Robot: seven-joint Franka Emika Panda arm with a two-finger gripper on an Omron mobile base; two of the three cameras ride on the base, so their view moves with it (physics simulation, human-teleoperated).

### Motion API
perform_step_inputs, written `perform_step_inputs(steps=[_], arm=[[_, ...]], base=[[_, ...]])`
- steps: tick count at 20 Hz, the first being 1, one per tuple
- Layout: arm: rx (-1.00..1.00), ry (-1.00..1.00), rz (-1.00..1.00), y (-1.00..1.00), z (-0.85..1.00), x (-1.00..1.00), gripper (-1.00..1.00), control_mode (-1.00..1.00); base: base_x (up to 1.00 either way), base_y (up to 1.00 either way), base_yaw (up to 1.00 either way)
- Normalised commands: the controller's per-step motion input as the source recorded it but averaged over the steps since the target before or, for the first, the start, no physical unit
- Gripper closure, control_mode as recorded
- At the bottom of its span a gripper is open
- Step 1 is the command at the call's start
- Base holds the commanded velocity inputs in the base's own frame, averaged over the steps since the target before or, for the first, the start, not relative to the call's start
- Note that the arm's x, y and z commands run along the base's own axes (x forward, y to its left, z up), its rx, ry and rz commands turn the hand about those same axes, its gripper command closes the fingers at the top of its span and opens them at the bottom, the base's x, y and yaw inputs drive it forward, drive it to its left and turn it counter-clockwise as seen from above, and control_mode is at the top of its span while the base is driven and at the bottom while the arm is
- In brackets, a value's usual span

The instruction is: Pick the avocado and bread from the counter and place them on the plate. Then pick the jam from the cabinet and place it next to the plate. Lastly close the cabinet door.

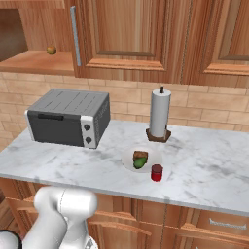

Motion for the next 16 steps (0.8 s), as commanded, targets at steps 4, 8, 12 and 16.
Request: perform_step_inputs(steps=[4, 8, 12, 16], arm=[[-0.06, 0.0, -0.01, 0.38, -0.1, 0.0, -1.0, -1.0], [-0.03, 0.0, 0.0, 0.34, 0.0, -0.02, -1.0, -1.0], [-0.02, 0.0, 0.0, 0.32, 0.0, -0.04, -1.0, -1.0], [-0.05, 0.0, 0.0, 0.24, -0.1, -0.01, -1.0, -1.0]], base=[[0.0, 0.0, 0.0], [0.0, 0.0, 0.0], [0.0, 0.0, 0.0], [0.0, 0.0, 0.0]])
